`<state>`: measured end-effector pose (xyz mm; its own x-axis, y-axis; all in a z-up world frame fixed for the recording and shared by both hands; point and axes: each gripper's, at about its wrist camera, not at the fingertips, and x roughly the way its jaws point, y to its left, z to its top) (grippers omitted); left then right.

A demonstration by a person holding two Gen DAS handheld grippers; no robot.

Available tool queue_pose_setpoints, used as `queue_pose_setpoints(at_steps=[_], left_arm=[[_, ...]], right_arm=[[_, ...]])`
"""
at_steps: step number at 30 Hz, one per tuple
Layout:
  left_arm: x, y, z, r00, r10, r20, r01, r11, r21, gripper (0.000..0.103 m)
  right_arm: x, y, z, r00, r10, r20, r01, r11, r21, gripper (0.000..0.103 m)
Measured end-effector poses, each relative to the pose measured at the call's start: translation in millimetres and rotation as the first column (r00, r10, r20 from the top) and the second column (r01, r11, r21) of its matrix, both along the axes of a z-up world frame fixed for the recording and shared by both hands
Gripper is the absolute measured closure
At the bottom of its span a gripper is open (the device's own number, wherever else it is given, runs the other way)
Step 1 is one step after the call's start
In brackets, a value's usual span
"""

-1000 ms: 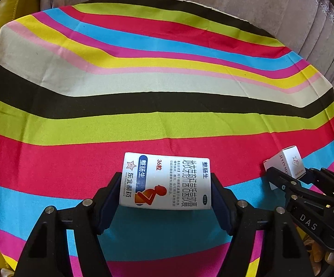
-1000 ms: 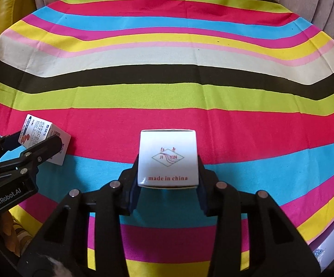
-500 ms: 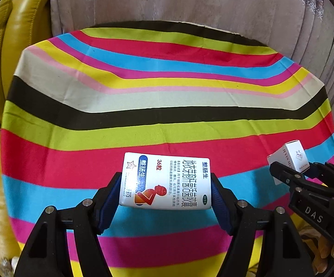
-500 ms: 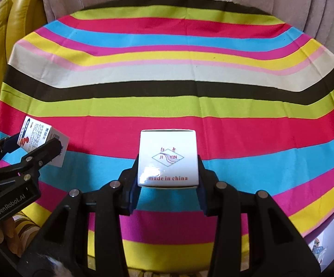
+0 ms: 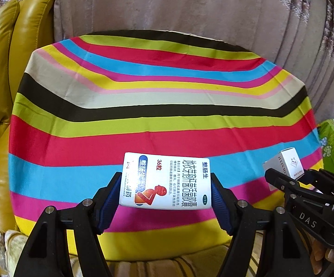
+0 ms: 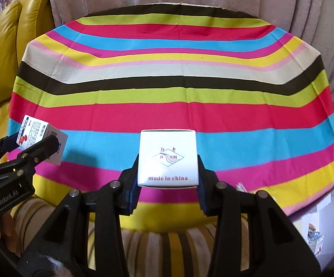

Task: Organize rigid objects
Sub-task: 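Carry the medicine box with the left gripper while the right carries the cube to the storage box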

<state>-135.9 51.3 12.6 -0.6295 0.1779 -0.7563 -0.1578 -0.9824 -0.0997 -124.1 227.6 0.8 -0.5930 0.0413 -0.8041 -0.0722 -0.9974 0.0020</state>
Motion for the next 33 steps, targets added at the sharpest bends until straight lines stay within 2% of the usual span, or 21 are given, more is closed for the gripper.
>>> queue_pose_setpoints(at_steps=[8, 16, 22, 30, 33], left_arm=[[33, 21, 13, 0.998, -0.059, -0.019, 0.06, 0.998, 0.035, 0.031], [73, 64, 25, 0.982, -0.187, -0.021, 0.188, 0.98, 0.064, 0.031], [98, 100, 31, 0.96, -0.278, -0.019, 0.279, 0.958, 0.061, 0.031], [121, 151, 21, 0.915, -0.4, 0.051, 0.389, 0.908, 0.154, 0.031], [131, 170, 19, 0.897, -0.438, 0.062, 0.423, 0.89, 0.167, 0.031]], right_arm=[[44, 15, 13, 1.0, -0.024, -0.018, 0.024, 1.0, 0.011, 0.058], [91, 44, 27, 0.997, -0.076, -0.03, 0.076, 0.997, 0.011, 0.058], [130, 75, 34, 0.99, -0.138, -0.042, 0.139, 0.99, 0.023, 0.058], [179, 129, 35, 0.965, -0.259, -0.026, 0.26, 0.965, 0.043, 0.058], [197, 147, 33, 0.954, -0.3, -0.013, 0.3, 0.952, 0.056, 0.058]])
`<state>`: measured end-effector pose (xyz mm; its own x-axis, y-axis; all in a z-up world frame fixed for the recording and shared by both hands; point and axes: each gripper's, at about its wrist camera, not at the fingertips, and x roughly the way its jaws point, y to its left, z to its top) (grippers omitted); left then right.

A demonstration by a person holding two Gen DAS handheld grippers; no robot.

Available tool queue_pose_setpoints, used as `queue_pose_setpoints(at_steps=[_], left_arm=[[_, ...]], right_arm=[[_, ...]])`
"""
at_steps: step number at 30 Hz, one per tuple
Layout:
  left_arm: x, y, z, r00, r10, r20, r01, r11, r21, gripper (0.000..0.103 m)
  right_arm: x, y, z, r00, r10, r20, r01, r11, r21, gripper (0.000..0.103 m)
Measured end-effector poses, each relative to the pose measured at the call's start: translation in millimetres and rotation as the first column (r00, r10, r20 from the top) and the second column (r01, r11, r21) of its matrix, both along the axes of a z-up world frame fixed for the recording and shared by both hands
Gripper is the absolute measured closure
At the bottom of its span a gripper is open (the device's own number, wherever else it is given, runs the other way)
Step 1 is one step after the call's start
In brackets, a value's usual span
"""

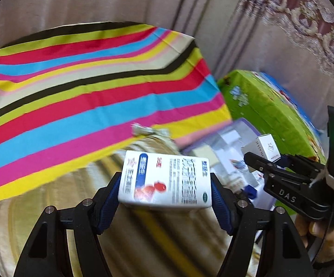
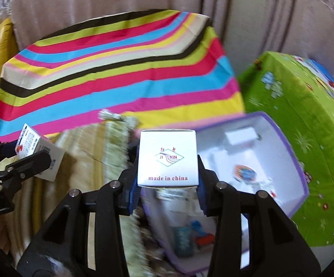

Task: Organize rigid objects
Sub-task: 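Carry the medicine box with the left gripper while the right carries the cube to the storage box, then release the medicine box into the storage box with the left gripper while the right drops the cube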

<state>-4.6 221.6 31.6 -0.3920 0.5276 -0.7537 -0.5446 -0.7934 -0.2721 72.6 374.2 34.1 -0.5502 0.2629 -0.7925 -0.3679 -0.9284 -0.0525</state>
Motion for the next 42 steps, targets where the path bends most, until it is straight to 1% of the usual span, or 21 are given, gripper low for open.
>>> queue_pose_setpoints(at_steps=[4, 7, 12, 16, 18, 21, 23, 26, 28, 30, 32, 34, 38, 42], left_arm=[[12, 27, -3, 0.999, -0.053, -0.002, 0.053, 0.999, -0.005, 0.032], [16, 39, -4, 0.996, -0.083, 0.013, 0.083, 0.997, 0.009, 0.032], [25, 63, -9, 0.989, -0.144, 0.012, 0.144, 0.99, -0.003, 0.031], [28, 75, -14, 0.982, -0.184, 0.042, 0.184, 0.983, 0.012, 0.03], [28, 81, -20, 0.977, -0.201, 0.072, 0.201, 0.98, 0.017, 0.03], [26, 82, -27, 0.973, -0.202, 0.114, 0.201, 0.979, 0.023, 0.029], [27, 81, -27, 0.973, -0.2, 0.114, 0.198, 0.98, 0.03, 0.028], [28, 81, -27, 0.973, -0.2, 0.113, 0.198, 0.98, 0.031, 0.026], [29, 82, -27, 0.974, -0.198, 0.112, 0.196, 0.98, 0.028, 0.025], [29, 84, -28, 0.974, -0.195, 0.117, 0.192, 0.981, 0.038, 0.02], [30, 88, -28, 0.971, -0.209, 0.119, 0.205, 0.978, 0.042, 0.011], [31, 89, -28, 0.969, -0.22, 0.113, 0.216, 0.975, 0.046, 0.008], [31, 85, -27, 0.97, -0.213, 0.118, 0.208, 0.977, 0.057, 0.008], [36, 83, -27, 0.978, -0.184, 0.1, 0.182, 0.983, 0.029, 0.008]], right_arm=[[21, 19, -6, 0.999, -0.045, 0.027, 0.045, 0.999, 0.001, 0.058], [32, 31, -11, 0.996, -0.079, 0.045, 0.079, 0.997, -0.003, 0.058], [47, 49, -19, 0.99, -0.126, 0.065, 0.128, 0.992, -0.014, 0.058], [52, 55, -25, 0.986, -0.144, 0.078, 0.146, 0.989, -0.019, 0.058], [53, 56, -26, 0.985, -0.151, 0.078, 0.154, 0.988, -0.022, 0.058], [54, 57, -26, 0.984, -0.16, 0.084, 0.163, 0.986, -0.024, 0.057], [55, 58, -27, 0.983, -0.165, 0.083, 0.168, 0.986, -0.024, 0.046], [56, 58, -27, 0.982, -0.17, 0.081, 0.173, 0.984, -0.03, 0.037], [56, 57, -27, 0.982, -0.169, 0.084, 0.172, 0.985, -0.032, 0.033], [56, 55, -27, 0.983, -0.164, 0.085, 0.167, 0.985, -0.034, 0.032], [56, 54, -28, 0.983, -0.162, 0.086, 0.166, 0.986, -0.034, 0.031], [57, 54, -28, 0.983, -0.163, 0.088, 0.167, 0.985, -0.035, 0.031], [59, 55, -28, 0.982, -0.169, 0.089, 0.173, 0.984, -0.036, 0.031], [63, 54, -28, 0.981, -0.169, 0.092, 0.173, 0.984, -0.038, 0.031]])
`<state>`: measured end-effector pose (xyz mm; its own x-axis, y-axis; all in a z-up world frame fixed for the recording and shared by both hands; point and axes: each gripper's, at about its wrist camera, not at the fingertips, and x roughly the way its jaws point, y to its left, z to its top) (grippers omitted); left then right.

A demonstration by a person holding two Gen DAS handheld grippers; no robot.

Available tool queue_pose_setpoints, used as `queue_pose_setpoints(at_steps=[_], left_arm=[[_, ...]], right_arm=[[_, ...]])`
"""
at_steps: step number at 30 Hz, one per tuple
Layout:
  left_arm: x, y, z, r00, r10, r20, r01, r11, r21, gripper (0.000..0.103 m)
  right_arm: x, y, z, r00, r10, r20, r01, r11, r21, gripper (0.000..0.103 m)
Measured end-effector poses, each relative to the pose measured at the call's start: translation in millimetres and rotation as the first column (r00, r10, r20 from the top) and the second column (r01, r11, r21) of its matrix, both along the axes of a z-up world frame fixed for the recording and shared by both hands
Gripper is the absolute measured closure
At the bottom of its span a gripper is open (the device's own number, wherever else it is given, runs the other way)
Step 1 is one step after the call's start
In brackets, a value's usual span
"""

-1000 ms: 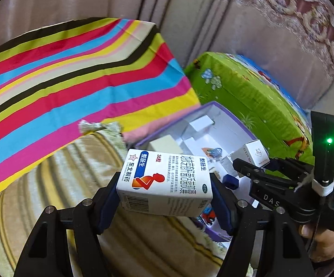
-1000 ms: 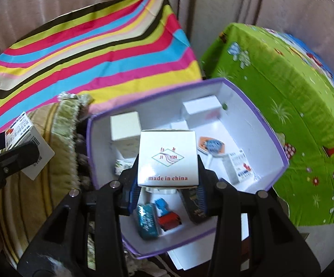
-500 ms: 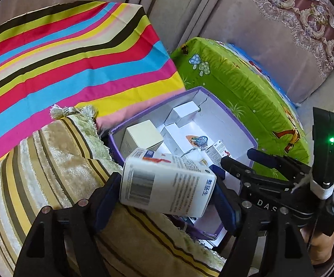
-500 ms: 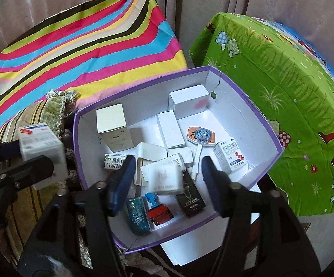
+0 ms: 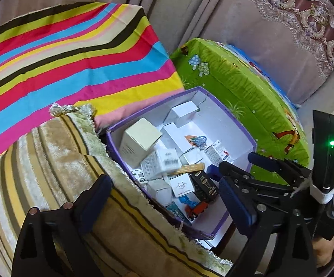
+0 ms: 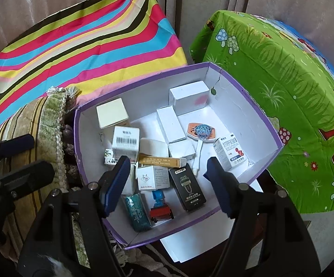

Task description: Organize rigid objects

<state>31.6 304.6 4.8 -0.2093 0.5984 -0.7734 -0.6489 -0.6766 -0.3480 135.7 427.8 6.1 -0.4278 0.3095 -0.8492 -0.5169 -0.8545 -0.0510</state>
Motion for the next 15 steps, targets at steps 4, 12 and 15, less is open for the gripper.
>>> queue_pose_setpoints(at_steps=[4, 12, 15], left_arm=[[1.2, 0.0, -1.2, 1.0, 0.013, -0.006, -0.013, 1.0, -0.004, 0.008], [4.0, 1.3, -4.1, 1.0, 0.007, -0.03, -0.008, 1.0, -0.027, 0.008], [4.0, 1.5, -4.1, 1.0, 0.007, -0.03, -0.008, 1.0, -0.028, 0.008]], right_arm=[[4.5, 0.3, 1.1, 1.0, -0.008, -0.001, 0.008, 1.0, -0.002, 0.031], [5.3, -2.6, 5.9, 1.0, -0.006, -0.012, 0.006, 1.0, 0.005, 0.031], [4.9, -3.6, 6.2, 1.0, -0.006, -0.016, 0.006, 1.0, 0.005, 0.031]])
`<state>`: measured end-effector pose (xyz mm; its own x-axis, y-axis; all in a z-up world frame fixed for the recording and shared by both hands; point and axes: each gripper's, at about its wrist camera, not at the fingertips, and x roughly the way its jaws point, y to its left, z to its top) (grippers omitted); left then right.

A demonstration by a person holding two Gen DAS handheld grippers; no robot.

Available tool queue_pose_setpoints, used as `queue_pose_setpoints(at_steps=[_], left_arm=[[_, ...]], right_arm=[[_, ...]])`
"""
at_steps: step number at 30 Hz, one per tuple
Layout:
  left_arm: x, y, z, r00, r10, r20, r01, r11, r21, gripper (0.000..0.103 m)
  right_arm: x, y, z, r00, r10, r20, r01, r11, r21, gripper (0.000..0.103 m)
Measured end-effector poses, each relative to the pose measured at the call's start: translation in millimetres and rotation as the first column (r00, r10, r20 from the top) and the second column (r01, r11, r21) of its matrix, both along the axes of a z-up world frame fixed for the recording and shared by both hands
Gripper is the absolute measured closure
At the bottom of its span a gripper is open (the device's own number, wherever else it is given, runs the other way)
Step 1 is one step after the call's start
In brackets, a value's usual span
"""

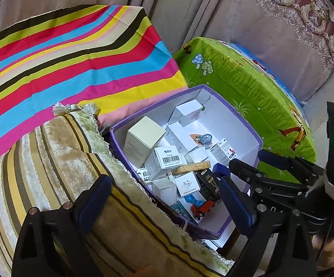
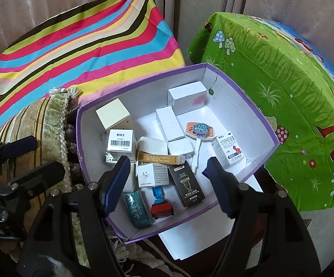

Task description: Organize rigid objects

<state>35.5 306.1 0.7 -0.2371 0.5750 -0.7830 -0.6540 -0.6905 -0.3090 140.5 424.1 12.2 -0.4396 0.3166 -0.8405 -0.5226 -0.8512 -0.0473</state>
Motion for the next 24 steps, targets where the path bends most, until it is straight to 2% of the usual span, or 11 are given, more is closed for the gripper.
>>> queue_pose_setpoints(at_steps=[24], left_arm=[[1.9, -0.1, -1.1, 1.0, -0.003, -0.004, 0.003, 1.0, -0.004, 0.008]], right_arm=[[0.3, 1.1, -6.2, 1.0, 0.001, 0.007, 0.0, 1.0, -0.019, 0.031]])
